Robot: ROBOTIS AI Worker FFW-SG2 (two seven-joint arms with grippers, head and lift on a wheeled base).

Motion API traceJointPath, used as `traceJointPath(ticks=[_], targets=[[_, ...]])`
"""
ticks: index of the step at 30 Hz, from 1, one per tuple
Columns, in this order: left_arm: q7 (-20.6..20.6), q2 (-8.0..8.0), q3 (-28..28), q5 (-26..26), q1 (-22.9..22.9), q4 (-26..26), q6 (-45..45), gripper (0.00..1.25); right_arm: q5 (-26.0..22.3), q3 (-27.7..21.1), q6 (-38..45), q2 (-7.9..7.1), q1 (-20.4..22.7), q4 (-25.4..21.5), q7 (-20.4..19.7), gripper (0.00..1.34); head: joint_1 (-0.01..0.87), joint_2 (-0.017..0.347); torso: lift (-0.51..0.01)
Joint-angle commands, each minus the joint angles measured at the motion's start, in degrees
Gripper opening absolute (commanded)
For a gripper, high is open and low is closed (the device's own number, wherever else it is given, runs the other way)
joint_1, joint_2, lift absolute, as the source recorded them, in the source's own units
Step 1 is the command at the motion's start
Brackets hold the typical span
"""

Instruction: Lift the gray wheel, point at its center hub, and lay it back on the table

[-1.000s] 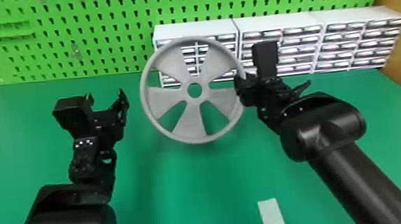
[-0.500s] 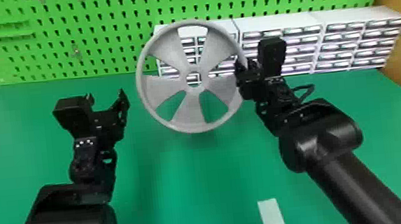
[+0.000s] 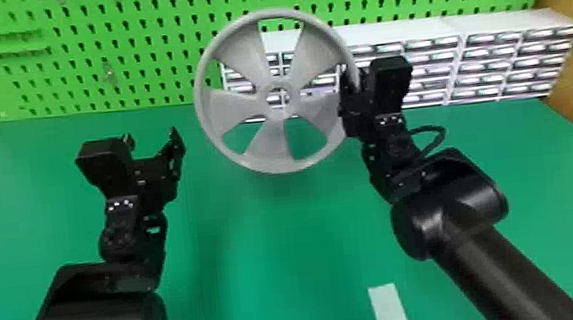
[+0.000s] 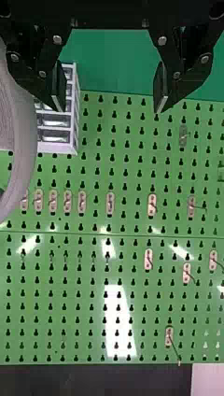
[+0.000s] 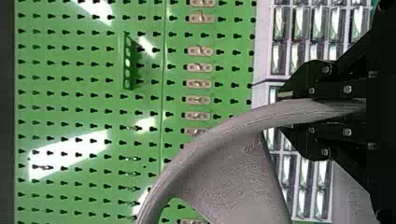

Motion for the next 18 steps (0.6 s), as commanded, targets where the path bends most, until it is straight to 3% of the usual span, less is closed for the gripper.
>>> traceJointPath(ticks=[1,18], targets=[[0.03,0.0,-0.02,0.0,0.05,0.0,0.0,0.74,0.61,0.17,-2.69,0.0,0.03,0.74,-0.56,0.08,0.692,0.048,-0.096],[0.03,0.0,-0.28,0.09,0.05,-0.09,0.0,0.74,0.96,0.26,-4.18,0.09,0.03,1.53,-1.35,0.07,0.692,0.048,-0.096]])
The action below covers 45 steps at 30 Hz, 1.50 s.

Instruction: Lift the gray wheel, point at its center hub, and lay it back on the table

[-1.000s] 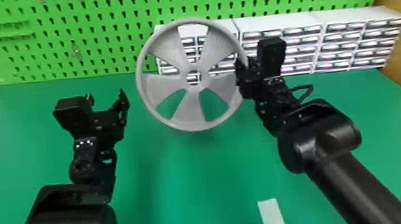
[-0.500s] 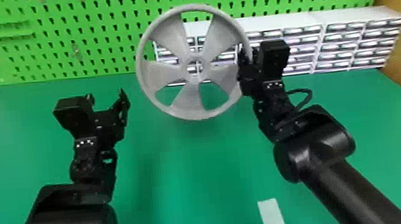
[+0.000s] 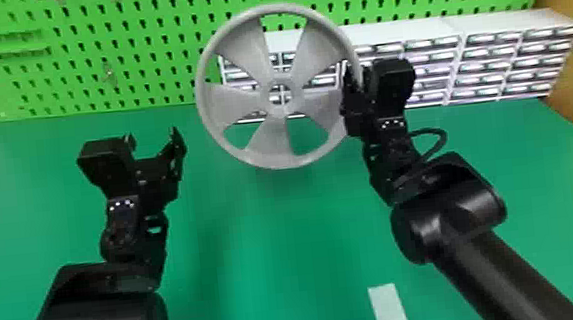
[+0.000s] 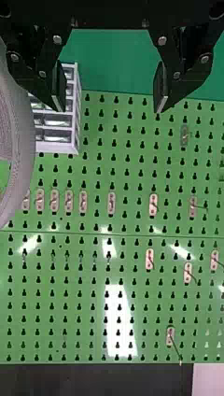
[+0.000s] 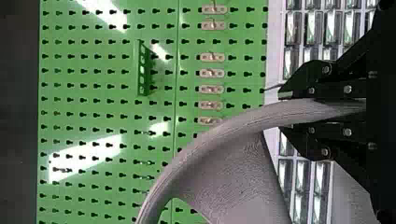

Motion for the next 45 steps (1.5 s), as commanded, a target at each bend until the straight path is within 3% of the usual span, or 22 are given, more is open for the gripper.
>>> traceJointPath(ticks=[1,8,19,26,29,35,45], targets=[[0.01,0.0,-0.22,0.09,0.0,-0.02,0.0,0.74,-0.01,-0.01,-0.08,0.0,0.0,0.04,-0.16,0.07,0.692,0.048,-0.096],[0.63,0.0,-1.27,-0.18,0.7,-1.87,0.97,0.72,0.78,0.08,-0.96,0.0,0.0,0.39,-0.51,0.07,0.692,0.048,-0.096],[3.53,0.0,-4.88,-2.11,2.28,-5.47,2.37,0.36,1.48,0.34,-6.05,0.35,-0.88,3.47,-0.6,0.07,0.692,0.048,-0.096],[10.47,0.0,-9.62,-5.27,3.51,-10.13,5.89,0.22,1.66,0.34,-6.14,0.44,-1.23,3.91,-0.6,0.07,0.692,0.048,-0.096],[15.84,1.23,-12.96,-5.27,4.04,-12.94,6.59,0.15,2.01,0.08,-6.14,0.44,-1.23,3.99,-0.6,0.07,0.692,0.048,-0.096],[29.63,5.63,-21.93,-3.95,4.22,-17.77,6.59,0.08,2.36,-0.36,-6.05,0.44,-1.32,4.17,-0.6,0.08,0.692,0.048,-0.096],[36.67,8.61,-30.1,3.52,2.81,-20.15,3.69,0.07,2.71,-0.62,-6.05,0.44,-1.67,4.43,-0.6,0.08,0.692,0.048,-0.096]])
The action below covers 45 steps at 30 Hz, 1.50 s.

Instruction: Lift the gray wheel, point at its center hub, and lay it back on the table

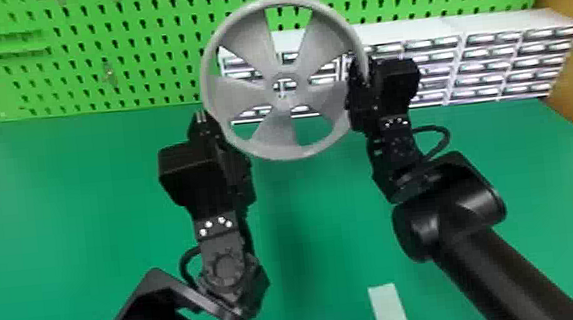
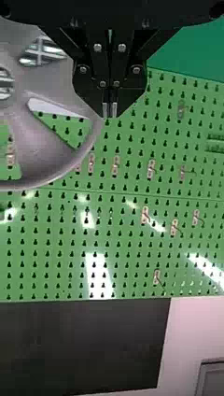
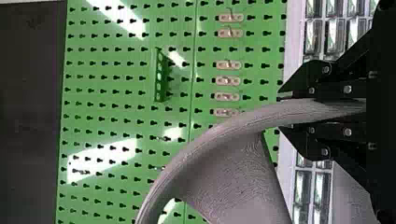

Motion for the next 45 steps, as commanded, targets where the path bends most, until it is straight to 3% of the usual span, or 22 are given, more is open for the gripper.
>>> traceJointPath(ticks=[1,8,19,34,45], targets=[[1.13,1.45,-4.14,5.59,-1.26,-0.6,-0.57,0.07,0.21,-0.13,0.0,0.0,-0.23,0.18,0.0,0.08,0.692,0.048,-0.096],[3.86,3.83,-9.06,11.21,-4.51,0.02,-0.31,0.06,0.3,0.31,-0.09,0.26,-0.67,0.79,0.0,0.08,0.692,0.048,-0.096],[3.77,4.09,-10.47,18.51,-7.5,3.44,-1.19,0.06,0.83,0.93,-1.84,0.44,-1.02,2.11,0.0,0.08,0.692,0.048,-0.096],[-0.54,3.3,-12.58,20.62,-12.33,10.91,-3.65,0.06,1.01,1.72,-2.55,0.44,-1.02,2.55,0.0,0.08,0.692,0.048,-0.096],[-4.85,1.1,-9.24,19.91,-14.97,16.89,-4.44,0.06,0.48,2.68,-2.99,0.26,-0.85,2.46,0.0,0.08,0.692,0.048,-0.096]])
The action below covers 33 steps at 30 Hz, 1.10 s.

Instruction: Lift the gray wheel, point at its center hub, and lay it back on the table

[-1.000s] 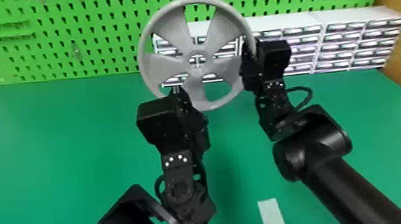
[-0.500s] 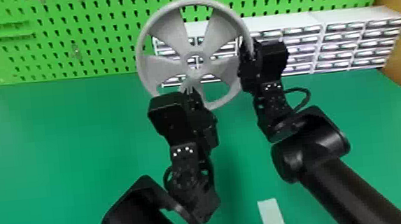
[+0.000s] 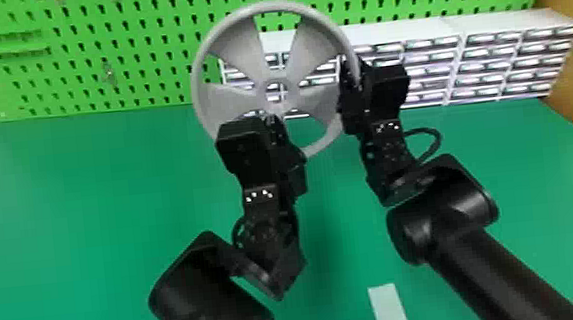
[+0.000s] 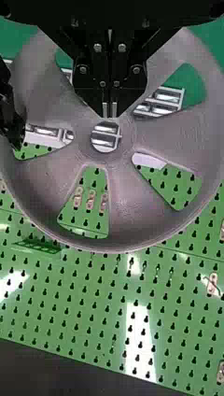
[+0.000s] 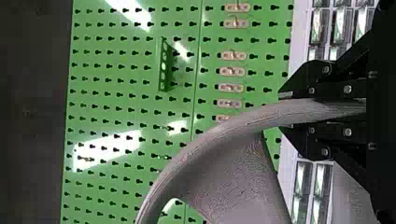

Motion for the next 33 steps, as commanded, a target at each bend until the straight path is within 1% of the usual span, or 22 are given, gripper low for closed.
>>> traceJointPath(ticks=[1,10,22,33], targets=[[-1.0,-0.65,0.62,-0.06,-1.85,3.0,-1.08,0.06,-0.53,0.8,-0.35,-0.09,0.02,0.02,-0.01,0.08,0.692,0.048,-0.096],[-3.28,-2.32,1.14,0.38,-5.45,8.72,-3.36,0.05,-1.23,2.56,-0.96,-0.18,0.02,-0.42,-0.01,0.08,0.692,0.048,-0.096],[-4.16,-2.67,3.08,-0.41,-6.69,10.91,-3.62,0.05,-1.76,3.09,-1.49,-0.27,0.11,-0.95,0.08,0.08,0.692,0.048,-0.096],[-5.04,-3.11,3.78,-0.68,-6.86,11.53,-3.71,0.05,-2.02,3.71,-1.49,-0.36,0.28,-1.21,-0.01,0.08,0.692,0.048,-0.096]])
